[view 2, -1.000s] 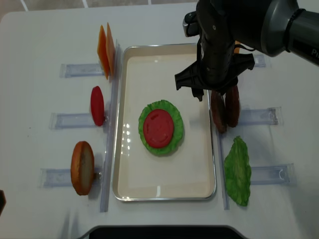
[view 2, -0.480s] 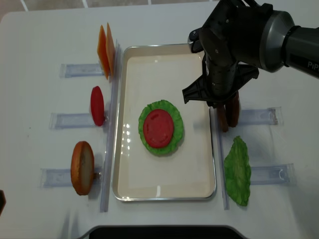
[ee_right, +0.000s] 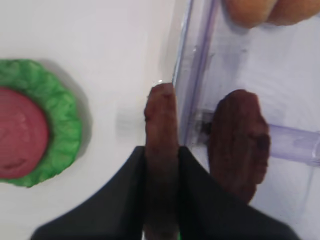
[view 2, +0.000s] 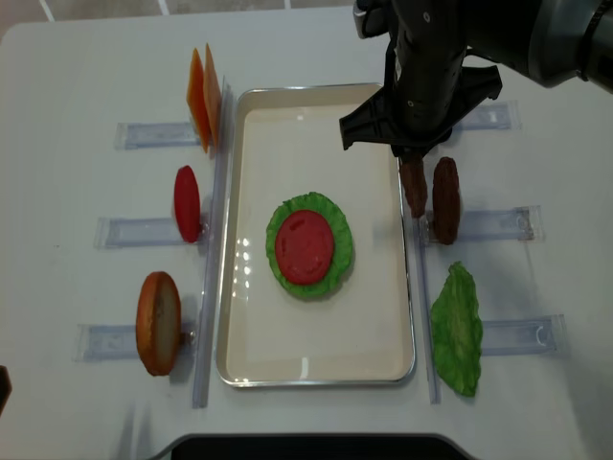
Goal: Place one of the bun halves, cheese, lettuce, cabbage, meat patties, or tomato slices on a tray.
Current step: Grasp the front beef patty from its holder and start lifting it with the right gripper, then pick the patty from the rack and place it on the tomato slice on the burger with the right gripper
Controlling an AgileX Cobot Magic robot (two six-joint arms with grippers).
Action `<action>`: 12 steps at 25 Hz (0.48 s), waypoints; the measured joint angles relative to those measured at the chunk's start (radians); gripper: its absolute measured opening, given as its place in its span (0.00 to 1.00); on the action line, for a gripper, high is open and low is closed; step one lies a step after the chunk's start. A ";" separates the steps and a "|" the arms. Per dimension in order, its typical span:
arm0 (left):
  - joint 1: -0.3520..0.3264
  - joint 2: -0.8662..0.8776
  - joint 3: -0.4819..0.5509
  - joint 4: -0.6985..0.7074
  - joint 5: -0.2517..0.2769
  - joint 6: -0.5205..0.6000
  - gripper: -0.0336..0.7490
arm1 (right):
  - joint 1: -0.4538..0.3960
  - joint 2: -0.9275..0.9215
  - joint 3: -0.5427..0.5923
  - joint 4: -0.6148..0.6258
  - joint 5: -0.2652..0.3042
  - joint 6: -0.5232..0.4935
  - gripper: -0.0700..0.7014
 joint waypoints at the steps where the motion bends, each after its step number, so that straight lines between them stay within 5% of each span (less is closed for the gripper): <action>1: 0.000 0.000 0.000 0.000 0.000 0.000 0.24 | 0.000 0.000 0.000 0.034 -0.002 -0.026 0.24; 4: 0.000 0.000 0.000 0.000 0.000 0.000 0.24 | 0.000 0.001 0.000 0.190 -0.054 -0.156 0.24; 9: 0.000 0.000 0.000 0.000 0.000 0.000 0.24 | 0.003 0.004 0.000 0.622 -0.248 -0.460 0.24; 12: 0.000 0.000 0.000 0.000 0.000 0.000 0.24 | 0.007 0.018 0.000 0.785 -0.306 -0.603 0.24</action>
